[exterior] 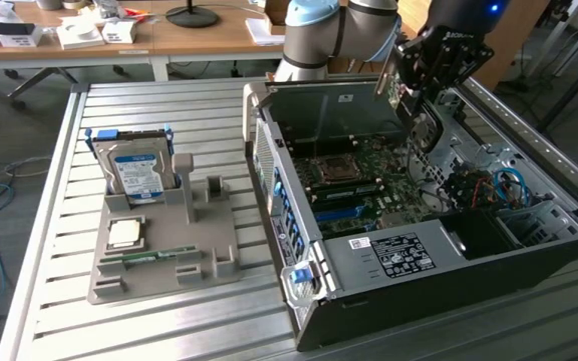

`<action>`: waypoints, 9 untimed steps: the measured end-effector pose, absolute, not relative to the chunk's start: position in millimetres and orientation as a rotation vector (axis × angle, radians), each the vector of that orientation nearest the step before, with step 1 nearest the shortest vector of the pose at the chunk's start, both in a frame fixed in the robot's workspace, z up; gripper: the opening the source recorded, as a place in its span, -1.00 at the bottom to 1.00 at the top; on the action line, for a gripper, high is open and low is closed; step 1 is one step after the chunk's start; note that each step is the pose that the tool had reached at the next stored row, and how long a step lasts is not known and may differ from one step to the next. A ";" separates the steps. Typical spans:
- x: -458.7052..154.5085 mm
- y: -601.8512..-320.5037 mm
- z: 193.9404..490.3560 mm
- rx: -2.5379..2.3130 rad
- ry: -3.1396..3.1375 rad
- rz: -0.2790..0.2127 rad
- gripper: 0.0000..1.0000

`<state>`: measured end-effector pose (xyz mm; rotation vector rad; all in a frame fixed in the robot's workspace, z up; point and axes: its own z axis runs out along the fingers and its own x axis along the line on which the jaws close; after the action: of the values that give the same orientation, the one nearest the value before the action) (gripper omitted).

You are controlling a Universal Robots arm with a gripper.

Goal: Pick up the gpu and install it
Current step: 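Pick up the gpu and move the gpu toward the slot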

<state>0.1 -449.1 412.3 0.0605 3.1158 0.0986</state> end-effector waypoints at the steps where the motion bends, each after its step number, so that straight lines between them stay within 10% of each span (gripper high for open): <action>1: 0.2 -449.1 410.8 0.060 3.116 0.098 -0.47; 9: 2.1 -449.1 397.0 0.060 3.116 0.098 -0.47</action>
<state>2.1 -449.1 397.0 0.0602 3.1160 0.0979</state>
